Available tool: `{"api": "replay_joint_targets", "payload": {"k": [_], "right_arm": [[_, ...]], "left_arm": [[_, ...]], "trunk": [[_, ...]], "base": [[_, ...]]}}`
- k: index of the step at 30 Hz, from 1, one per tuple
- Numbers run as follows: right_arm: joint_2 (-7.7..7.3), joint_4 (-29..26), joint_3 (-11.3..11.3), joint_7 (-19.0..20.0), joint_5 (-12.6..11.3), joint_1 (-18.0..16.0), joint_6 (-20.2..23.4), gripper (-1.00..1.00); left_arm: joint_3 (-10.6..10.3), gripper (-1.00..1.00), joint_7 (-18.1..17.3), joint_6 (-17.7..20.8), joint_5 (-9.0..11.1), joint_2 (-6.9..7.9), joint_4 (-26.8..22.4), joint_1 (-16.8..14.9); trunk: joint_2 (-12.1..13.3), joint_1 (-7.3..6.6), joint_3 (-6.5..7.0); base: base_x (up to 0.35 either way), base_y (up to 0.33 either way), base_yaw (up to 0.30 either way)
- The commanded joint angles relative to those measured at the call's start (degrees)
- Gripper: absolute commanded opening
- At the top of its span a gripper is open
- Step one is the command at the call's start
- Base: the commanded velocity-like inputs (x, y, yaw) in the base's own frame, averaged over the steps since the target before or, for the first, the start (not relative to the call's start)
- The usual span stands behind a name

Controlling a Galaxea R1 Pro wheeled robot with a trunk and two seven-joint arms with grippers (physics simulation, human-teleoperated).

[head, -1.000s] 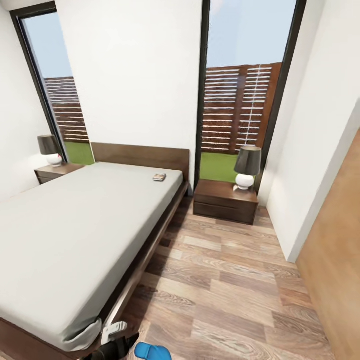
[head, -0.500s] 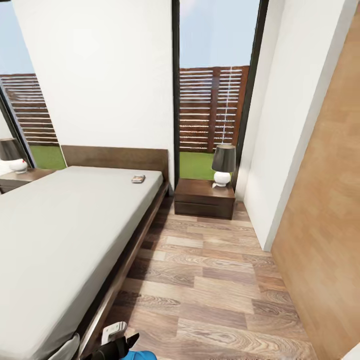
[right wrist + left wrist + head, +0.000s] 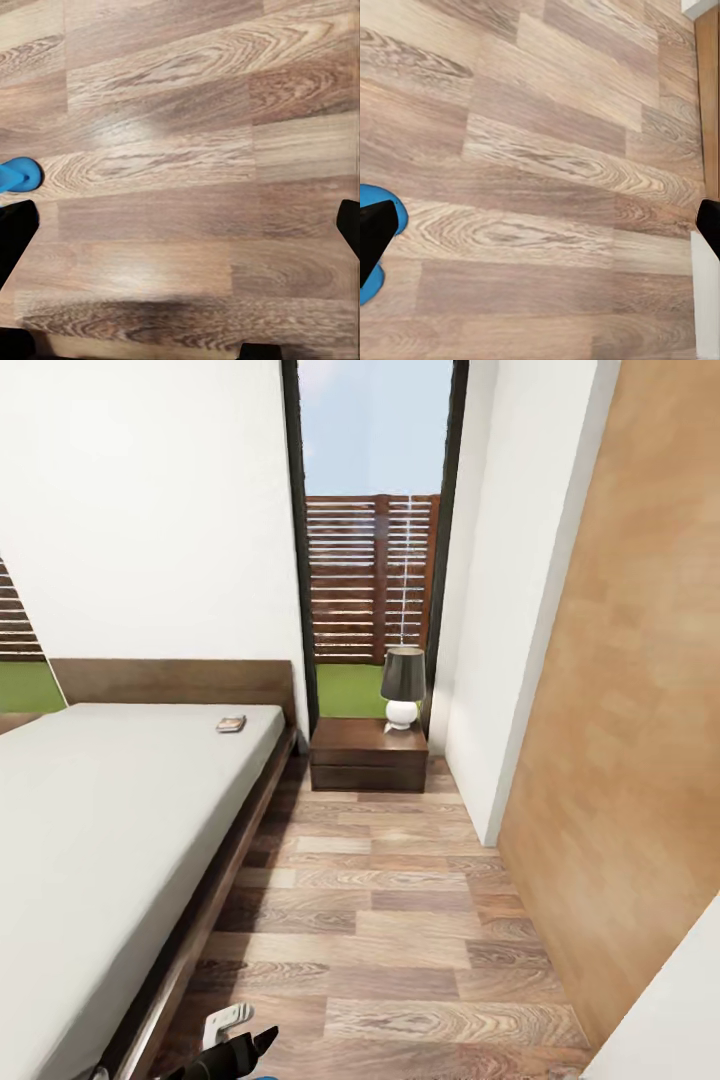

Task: In the bedroom, move the book from the bed onto either nightstand, and place the two sandals side by side next to the bed.

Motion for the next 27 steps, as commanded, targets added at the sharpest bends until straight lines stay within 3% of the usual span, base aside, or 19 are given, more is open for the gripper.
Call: {"api": "replay_joint_targets", "payload": {"k": [1,13,27], "right_arm": [[0.0,0.11,-0.44,0.29,0.04,-0.06,-0.06,1.0],[0.0,0.11,-0.44,0.29,0.04,-0.06,-0.06,1.0],[0.01,0.11,-0.44,0.29,0.04,-0.06,-0.06,1.0]], "left_arm": [[0.39,1.0,-0.16,-0.36,-0.62,0.01,0.0,-0.03],[0.4,1.0,-0.16,-0.36,-0.62,0.01,-0.04,-0.03],[0.37,1.0,-0.16,-0.36,-0.62,0.01,-0.04,-0.03]], "trunk": [[-0.03,0.0,-0.06],[-0.03,0.0,-0.06],[-0.03,0.0,-0.06]], "base": [[0.0,0.0,-0.286],[0.0,0.0,-0.264],[0.0,0.0,-0.02]]}}
